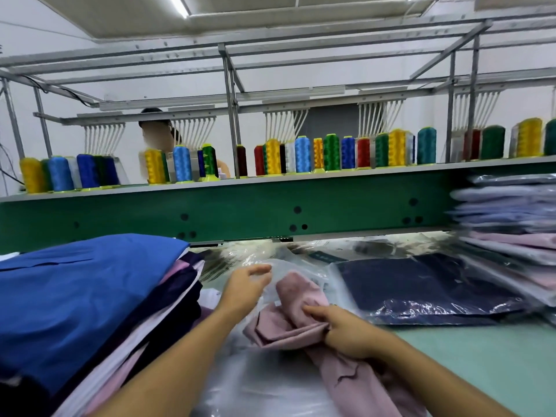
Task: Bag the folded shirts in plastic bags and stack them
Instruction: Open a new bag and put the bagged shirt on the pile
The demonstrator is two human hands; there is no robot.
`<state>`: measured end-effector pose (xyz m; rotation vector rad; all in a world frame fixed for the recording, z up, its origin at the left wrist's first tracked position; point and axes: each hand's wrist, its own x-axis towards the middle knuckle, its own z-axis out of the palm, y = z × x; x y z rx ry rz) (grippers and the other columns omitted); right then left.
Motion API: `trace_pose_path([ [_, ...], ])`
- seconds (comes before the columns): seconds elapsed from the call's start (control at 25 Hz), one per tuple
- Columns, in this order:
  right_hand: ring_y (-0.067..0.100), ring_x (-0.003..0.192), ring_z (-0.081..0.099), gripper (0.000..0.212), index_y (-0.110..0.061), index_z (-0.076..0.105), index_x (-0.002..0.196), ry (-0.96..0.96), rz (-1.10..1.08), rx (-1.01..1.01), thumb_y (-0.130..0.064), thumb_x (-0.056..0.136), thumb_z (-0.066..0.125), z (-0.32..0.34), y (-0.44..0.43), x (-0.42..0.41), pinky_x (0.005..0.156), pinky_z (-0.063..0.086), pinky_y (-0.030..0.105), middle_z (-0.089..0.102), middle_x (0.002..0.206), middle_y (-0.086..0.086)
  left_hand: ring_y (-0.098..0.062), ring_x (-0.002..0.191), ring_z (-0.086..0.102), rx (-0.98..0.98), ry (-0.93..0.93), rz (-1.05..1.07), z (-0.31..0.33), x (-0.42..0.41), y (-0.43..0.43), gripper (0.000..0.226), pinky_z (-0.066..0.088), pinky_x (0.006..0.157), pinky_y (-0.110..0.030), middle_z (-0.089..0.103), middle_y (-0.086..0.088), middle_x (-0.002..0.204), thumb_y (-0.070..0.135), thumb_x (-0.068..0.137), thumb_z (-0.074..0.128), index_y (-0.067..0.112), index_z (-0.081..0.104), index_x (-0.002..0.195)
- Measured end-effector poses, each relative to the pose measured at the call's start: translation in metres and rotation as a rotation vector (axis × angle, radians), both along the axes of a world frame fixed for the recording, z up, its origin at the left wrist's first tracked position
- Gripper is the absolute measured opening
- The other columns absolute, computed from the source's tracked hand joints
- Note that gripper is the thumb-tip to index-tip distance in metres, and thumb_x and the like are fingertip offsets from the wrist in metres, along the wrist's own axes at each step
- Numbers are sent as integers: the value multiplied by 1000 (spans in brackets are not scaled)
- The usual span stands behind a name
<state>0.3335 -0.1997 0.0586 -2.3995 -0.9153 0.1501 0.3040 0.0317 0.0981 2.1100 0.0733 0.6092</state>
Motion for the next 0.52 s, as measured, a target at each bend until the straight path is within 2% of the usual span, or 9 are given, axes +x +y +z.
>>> trace_pose_path([
  [0.08,21,139,45,68,-13,54,141,62,-23,32,0,75,43,3,-5,0,110,33,22,53,148,4,-6,109,63,387,-80,17,0,-1,-5,33,50,98,-28,69,16,119,24,91,69,27,69,124],
  [0.12,22,132,51,64,-14,59,135,83,-33,48,-1,74,44,5,-7,-1,105,37,23,59,140,4,-6,113,61,570,-132,23,1,-1,-9,36,48,100,-30,67,17,124,23,92,68,29,66,127],
  [0.24,24,123,57,57,-11,64,127,125,-81,71,2,76,43,11,-9,-5,96,43,24,66,129,6,-15,114,60,889,-141,-84,9,-2,-23,43,49,93,-35,62,15,132,10,93,59,32,62,130],
  [0.36,30,116,64,51,-9,69,115,181,-136,202,8,78,37,20,-10,-8,100,51,40,70,117,14,-20,114,60,1230,68,-257,18,-2,-31,50,48,91,-36,61,9,132,0,86,57,30,63,127],
  [0.44,37,111,65,52,-9,69,113,215,-161,280,9,79,34,27,-10,-9,97,53,51,70,112,20,-20,111,60,1264,131,-302,20,-5,-34,48,48,90,-35,64,6,127,2,88,59,30,63,127],
  [0.52,42,112,62,50,-4,66,114,191,-170,270,10,80,32,28,-3,-10,99,51,54,66,115,26,-20,112,60,1135,102,-325,24,-10,-39,44,48,92,-35,66,3,124,7,93,58,30,62,130],
])
